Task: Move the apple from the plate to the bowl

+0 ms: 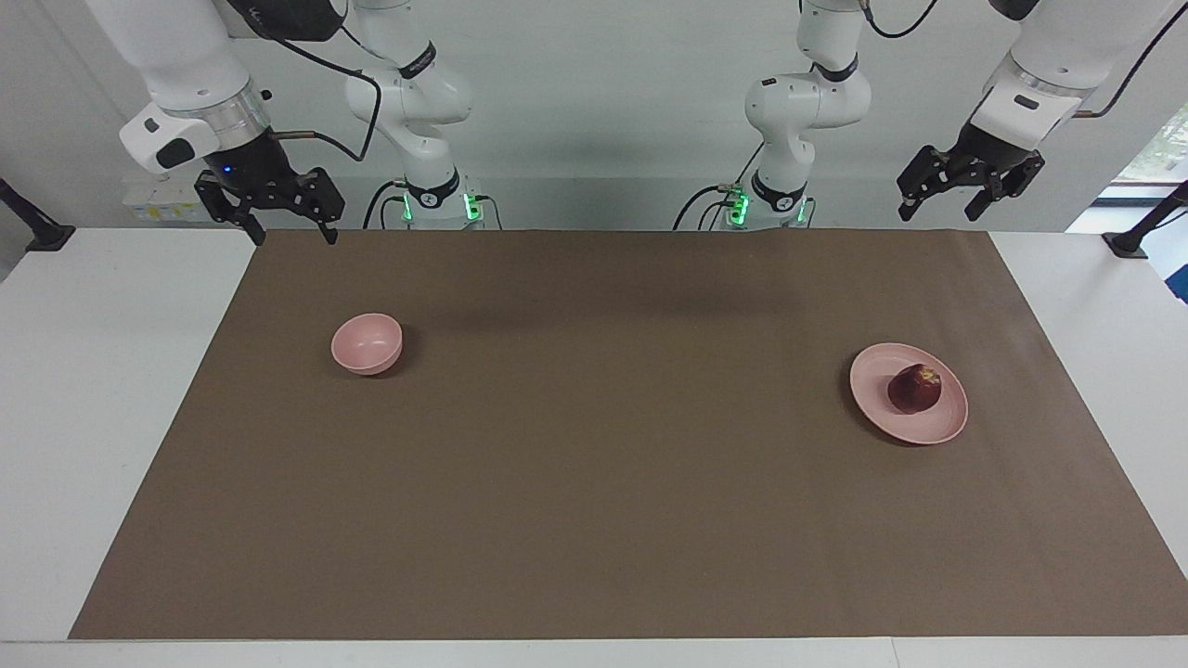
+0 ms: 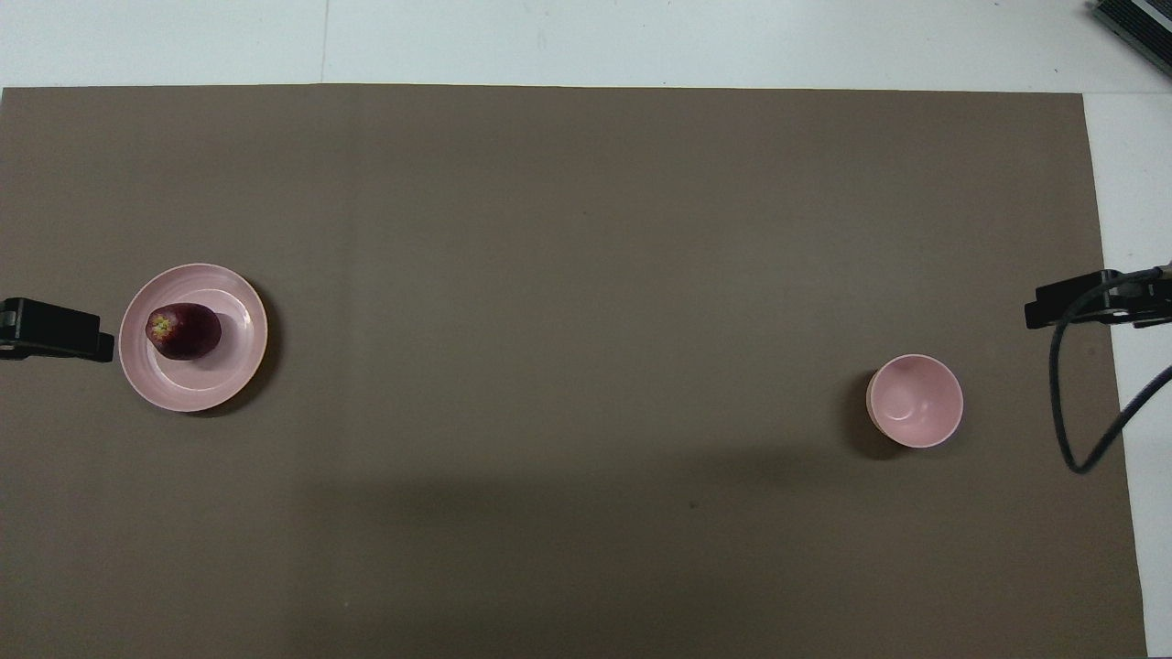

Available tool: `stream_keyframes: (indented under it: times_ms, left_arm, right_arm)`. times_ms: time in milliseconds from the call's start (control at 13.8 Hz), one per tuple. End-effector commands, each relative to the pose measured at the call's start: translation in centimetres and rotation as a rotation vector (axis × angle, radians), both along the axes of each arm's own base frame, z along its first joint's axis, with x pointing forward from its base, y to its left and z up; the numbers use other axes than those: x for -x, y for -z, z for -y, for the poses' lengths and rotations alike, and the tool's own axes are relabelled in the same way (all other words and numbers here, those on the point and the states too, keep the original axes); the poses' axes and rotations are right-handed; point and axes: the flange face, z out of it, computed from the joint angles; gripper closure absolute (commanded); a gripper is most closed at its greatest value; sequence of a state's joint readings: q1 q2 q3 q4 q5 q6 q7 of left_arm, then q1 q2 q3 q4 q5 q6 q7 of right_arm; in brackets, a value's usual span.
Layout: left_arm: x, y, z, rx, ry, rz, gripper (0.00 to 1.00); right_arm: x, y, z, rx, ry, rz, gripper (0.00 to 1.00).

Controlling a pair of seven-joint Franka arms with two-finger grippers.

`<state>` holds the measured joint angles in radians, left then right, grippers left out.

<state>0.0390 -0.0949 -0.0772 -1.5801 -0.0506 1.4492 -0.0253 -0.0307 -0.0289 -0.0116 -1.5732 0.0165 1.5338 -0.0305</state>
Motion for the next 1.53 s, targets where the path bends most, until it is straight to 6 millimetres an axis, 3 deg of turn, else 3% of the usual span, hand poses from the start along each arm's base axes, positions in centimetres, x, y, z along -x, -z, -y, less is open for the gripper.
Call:
stream_keyframes:
  times_ms: [0,1453]
  left_arm:
    - [0.53,0.14,-0.18,-0.012,0.006,0.0,0.0]
    - [0.25,0.61,-0.79,-0.009,0.002,0.012,0.0]
  right_arm:
    - [0.39,-0.37,0.11,-0.007,0.003,-0.008,0.0]
    - [0.52,-0.26,-0.38,-0.006,-0.009,-0.021,0.0]
